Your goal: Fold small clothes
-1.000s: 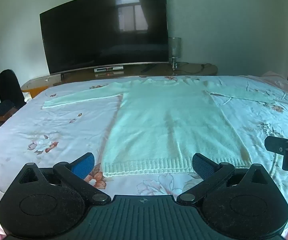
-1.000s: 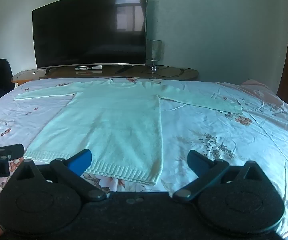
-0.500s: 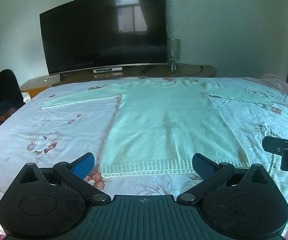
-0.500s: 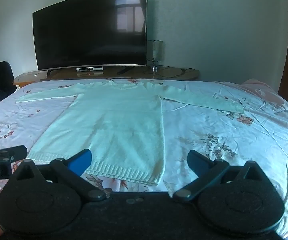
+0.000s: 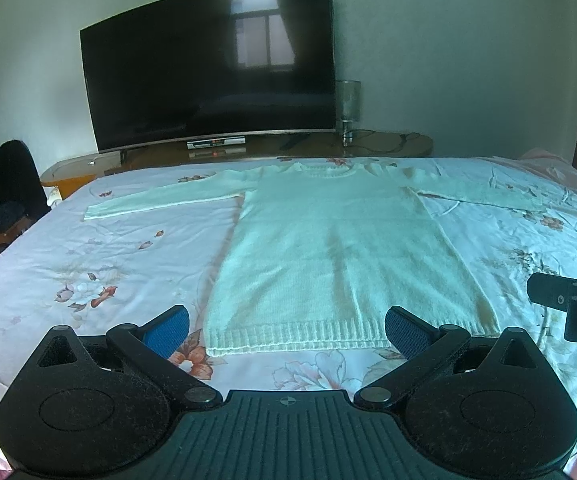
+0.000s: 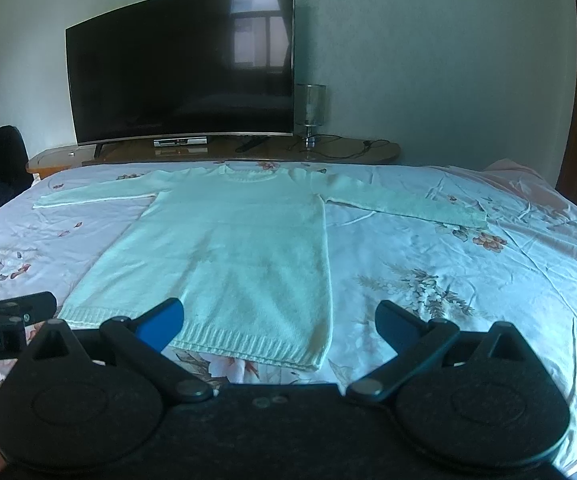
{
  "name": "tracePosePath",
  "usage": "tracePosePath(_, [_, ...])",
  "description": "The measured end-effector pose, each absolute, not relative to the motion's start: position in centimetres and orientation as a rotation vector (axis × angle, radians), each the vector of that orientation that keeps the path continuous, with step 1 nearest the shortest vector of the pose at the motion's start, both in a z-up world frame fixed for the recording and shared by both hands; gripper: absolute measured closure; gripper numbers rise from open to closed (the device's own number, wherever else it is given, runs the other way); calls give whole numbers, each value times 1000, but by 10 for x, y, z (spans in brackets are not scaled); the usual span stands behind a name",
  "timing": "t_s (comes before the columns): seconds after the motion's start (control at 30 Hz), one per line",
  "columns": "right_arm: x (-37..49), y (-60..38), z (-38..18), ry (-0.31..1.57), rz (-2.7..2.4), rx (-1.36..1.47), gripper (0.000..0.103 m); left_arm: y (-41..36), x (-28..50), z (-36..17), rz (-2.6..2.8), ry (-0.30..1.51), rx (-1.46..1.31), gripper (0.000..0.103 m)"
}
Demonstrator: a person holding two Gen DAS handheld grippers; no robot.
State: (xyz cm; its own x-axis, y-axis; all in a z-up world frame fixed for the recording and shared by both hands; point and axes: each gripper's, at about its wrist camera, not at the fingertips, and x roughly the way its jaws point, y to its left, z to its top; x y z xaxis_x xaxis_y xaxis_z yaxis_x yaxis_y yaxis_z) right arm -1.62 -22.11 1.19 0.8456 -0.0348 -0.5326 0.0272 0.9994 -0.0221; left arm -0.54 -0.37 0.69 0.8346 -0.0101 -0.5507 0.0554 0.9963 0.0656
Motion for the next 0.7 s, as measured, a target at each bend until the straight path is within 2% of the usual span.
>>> tracePosePath(0.7, [-16, -222, 15, 558, -30, -9, 1, 0, -9, 12, -37, 570, 79, 0])
